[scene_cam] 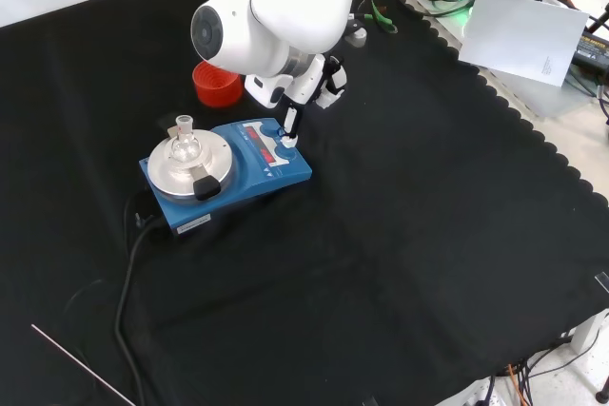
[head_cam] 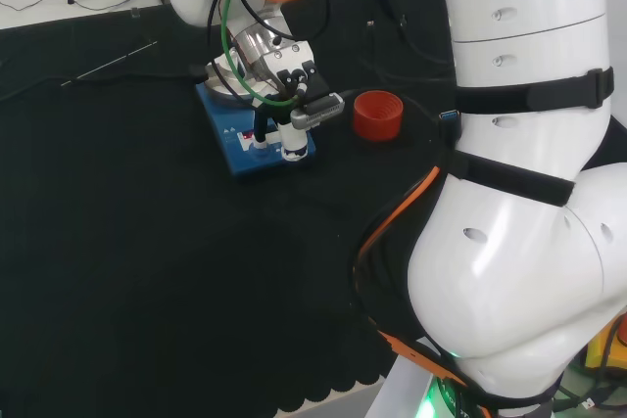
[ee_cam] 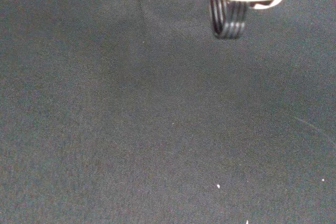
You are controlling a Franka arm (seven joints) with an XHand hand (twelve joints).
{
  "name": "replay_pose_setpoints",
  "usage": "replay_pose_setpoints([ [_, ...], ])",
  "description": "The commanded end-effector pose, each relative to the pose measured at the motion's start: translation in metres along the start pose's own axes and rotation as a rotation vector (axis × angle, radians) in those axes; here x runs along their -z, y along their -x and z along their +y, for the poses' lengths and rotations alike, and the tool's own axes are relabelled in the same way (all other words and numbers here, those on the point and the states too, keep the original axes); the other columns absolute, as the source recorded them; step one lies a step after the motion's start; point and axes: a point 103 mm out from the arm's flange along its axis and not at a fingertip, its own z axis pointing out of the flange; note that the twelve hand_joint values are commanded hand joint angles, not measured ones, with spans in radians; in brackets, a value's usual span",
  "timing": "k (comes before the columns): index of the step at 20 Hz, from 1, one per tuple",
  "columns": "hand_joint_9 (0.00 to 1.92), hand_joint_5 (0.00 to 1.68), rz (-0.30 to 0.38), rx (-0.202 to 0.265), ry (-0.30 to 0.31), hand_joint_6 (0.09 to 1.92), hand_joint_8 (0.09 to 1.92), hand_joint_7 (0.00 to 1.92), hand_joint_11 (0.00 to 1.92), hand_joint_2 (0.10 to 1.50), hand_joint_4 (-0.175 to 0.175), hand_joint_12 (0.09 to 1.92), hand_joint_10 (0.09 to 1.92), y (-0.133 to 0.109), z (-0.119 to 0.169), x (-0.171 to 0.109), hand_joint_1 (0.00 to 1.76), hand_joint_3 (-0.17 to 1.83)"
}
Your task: Turn on the heater.
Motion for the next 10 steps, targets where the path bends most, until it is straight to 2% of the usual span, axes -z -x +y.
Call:
replay_pose_setpoints([
  [1, 1.92, 0.37, 0.000, 0.000, 0.001, 0.10, 1.53, 1.89, 1.92, 0.59, -0.024, 1.64, 1.54, 0.0001, 0.0000, -0.0002, 1.50, 1.18],
  [10, 1.92, 0.38, 0.000, 0.003, 0.001, 0.10, 1.53, 1.89, 1.92, 0.59, -0.024, 1.64, 1.54, 0.0010, 0.0008, -0.0010, 1.50, 1.18],
])
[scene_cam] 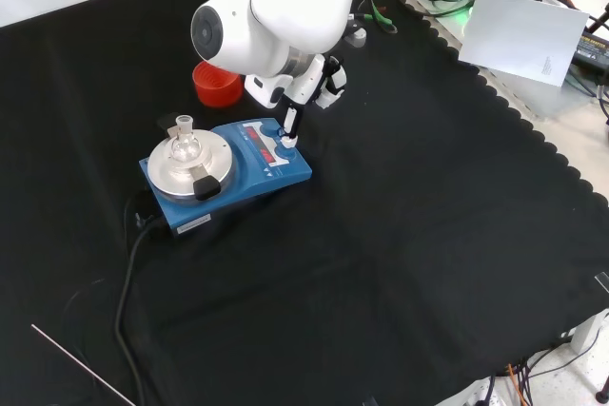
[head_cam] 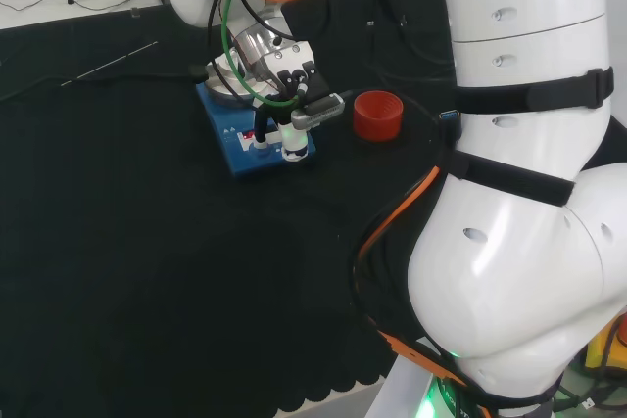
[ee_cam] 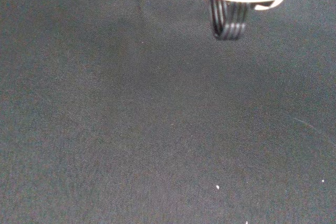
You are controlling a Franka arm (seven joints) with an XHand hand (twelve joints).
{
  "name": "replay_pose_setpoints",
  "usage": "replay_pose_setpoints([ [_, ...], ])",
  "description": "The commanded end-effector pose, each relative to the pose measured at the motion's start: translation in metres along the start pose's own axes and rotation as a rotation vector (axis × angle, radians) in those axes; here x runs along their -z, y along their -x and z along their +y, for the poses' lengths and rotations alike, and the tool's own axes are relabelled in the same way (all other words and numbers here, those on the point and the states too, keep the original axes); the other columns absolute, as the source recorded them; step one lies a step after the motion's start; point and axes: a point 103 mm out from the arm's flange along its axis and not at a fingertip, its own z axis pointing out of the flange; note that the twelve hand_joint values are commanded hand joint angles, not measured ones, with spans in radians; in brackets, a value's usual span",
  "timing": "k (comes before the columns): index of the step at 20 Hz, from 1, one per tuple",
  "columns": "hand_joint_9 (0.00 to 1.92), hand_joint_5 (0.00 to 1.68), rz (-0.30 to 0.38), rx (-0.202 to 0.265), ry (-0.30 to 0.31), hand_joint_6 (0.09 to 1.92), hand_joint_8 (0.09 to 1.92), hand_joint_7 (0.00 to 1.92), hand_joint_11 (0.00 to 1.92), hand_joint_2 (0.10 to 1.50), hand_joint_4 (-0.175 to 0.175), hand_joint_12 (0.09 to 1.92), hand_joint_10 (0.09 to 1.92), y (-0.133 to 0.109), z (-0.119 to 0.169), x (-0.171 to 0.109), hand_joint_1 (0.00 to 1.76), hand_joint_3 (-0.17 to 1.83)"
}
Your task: Turn on the heater.
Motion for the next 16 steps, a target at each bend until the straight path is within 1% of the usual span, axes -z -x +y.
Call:
replay_pose_setpoints([
  [1, 1.92, 0.38, 0.000, 0.002, 0.000, 0.10, 1.53, 1.89, 1.92, 0.59, -0.024, 1.64, 1.54, 0.0005, 0.0002, -0.0005, 1.50, 1.18],
  [7, 1.92, 0.38, 0.004, 0.005, -0.001, 0.10, 1.53, 1.89, 1.92, 0.59, -0.025, 1.64, 1.53, 0.0045, 0.0023, -0.0026, 1.50, 1.18],
  [9, 1.92, 0.39, -0.004, 0.000, 0.003, 0.10, 1.53, 1.89, 1.92, 0.59, -0.025, 1.64, 1.53, 0.0008, 0.0013, -0.0022, 1.50, 1.18],
  [16, 1.92, 0.39, 0.000, 0.003, 0.000, 0.10, 1.53, 1.89, 1.92, 0.59, -0.026, 1.63, 1.53, 0.0019, 0.0019, -0.0021, 1.50, 1.18],
])
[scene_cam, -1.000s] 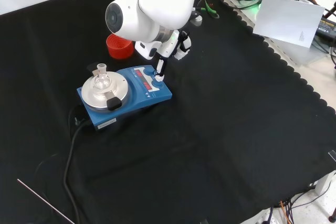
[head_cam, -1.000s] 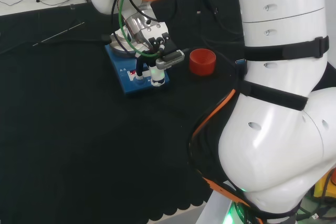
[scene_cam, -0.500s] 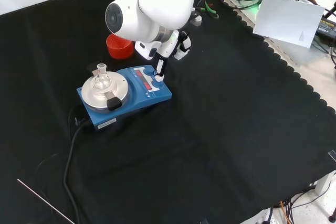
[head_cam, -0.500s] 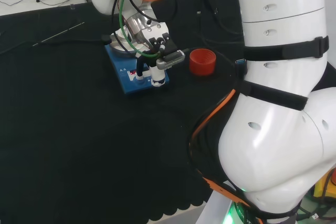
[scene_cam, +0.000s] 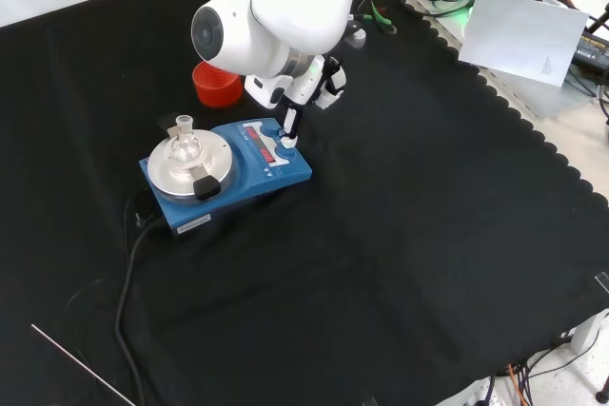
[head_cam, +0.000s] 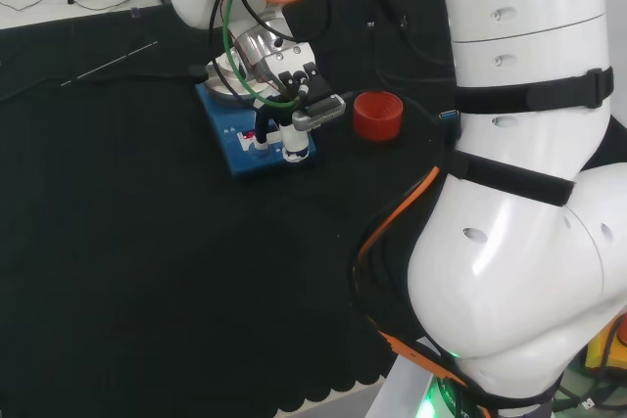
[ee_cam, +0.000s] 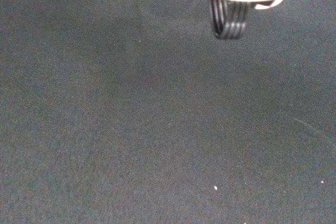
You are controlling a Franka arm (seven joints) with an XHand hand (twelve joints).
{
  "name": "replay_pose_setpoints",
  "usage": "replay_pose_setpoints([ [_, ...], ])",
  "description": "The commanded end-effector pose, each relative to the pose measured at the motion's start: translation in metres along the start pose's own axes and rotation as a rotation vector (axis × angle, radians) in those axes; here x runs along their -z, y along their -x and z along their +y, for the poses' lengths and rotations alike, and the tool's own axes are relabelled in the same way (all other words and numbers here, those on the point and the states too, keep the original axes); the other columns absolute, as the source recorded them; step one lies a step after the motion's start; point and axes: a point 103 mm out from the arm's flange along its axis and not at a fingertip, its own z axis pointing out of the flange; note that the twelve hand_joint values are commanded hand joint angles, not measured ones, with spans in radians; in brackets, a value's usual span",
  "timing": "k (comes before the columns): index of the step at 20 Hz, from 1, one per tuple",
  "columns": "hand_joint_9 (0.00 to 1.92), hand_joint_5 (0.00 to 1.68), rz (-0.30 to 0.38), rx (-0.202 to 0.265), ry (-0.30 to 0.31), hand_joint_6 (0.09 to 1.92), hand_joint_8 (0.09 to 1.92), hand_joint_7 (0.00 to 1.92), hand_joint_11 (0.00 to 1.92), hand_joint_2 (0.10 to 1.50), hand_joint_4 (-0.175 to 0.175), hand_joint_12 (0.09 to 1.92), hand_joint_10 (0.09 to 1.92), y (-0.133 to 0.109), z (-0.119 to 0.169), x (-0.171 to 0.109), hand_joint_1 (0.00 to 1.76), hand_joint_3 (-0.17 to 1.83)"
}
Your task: Turn on the heater.
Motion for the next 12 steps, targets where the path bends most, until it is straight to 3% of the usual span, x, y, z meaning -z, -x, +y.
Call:
replay_pose_setpoints([
  [1, 1.92, 0.39, 0.002, 0.002, -0.002, 0.10, 1.53, 1.89, 1.92, 0.59, -0.026, 1.63, 1.53, 0.0008, 0.0003, -0.0003, 1.50, 1.18],
  [12, 1.92, 0.39, 0.006, 0.005, 0.002, 0.09, 1.52, 1.89, 1.92, 0.59, -0.027, 1.63, 1.53, -0.0006, -0.0020, 0.0032, 1.50, 1.19],
])
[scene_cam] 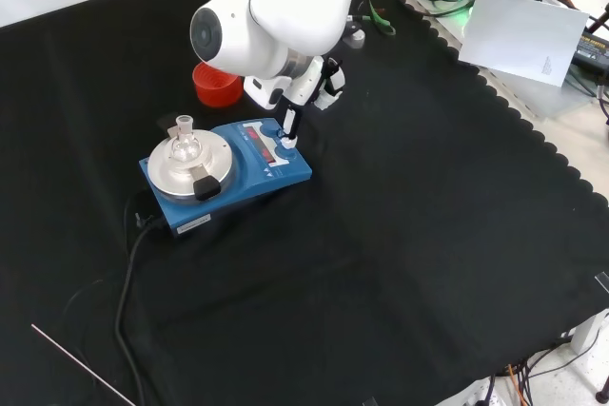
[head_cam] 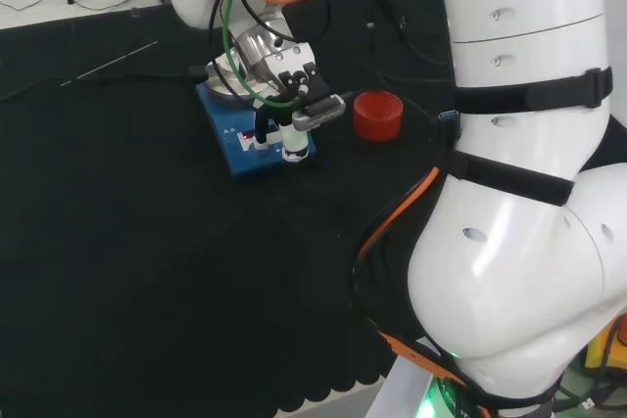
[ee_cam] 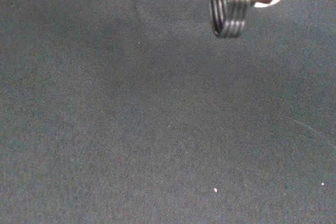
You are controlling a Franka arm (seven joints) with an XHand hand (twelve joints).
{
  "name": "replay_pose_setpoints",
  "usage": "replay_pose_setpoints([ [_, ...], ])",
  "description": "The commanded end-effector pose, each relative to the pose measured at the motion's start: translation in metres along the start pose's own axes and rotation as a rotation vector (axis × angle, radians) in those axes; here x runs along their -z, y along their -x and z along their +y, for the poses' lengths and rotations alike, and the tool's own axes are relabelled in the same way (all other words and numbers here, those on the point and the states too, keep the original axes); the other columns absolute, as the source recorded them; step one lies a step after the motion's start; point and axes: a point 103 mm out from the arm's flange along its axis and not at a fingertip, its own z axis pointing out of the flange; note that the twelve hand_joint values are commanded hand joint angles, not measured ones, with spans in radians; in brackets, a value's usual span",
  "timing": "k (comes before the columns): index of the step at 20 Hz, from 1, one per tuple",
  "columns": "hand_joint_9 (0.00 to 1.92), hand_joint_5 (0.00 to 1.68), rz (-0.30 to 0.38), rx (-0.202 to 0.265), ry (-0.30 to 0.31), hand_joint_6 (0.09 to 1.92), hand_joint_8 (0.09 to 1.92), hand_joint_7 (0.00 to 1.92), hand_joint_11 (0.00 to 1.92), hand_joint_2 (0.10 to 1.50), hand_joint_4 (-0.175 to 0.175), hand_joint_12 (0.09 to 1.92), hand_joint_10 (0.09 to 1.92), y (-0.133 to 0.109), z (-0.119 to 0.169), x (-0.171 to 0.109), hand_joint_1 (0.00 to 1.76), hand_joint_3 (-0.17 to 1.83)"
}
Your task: Turn on the heater.
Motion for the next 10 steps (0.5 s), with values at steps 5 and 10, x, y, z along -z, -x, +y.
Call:
replay_pose_setpoints([
  [5, 1.92, 0.40, 0.012, 0.011, 0.042, 0.09, 1.52, 1.89, 1.92, 0.59, -0.027, 1.63, 1.53, -0.001, -0.024, 0.022, 1.50, 1.19],
  [10, 1.92, 0.40, 0.024, -0.003, 0.077, 0.09, 1.52, 1.90, 1.92, 0.58, -0.027, 1.62, 1.53, 0.004, -0.046, 0.035, 1.50, 1.19],
])
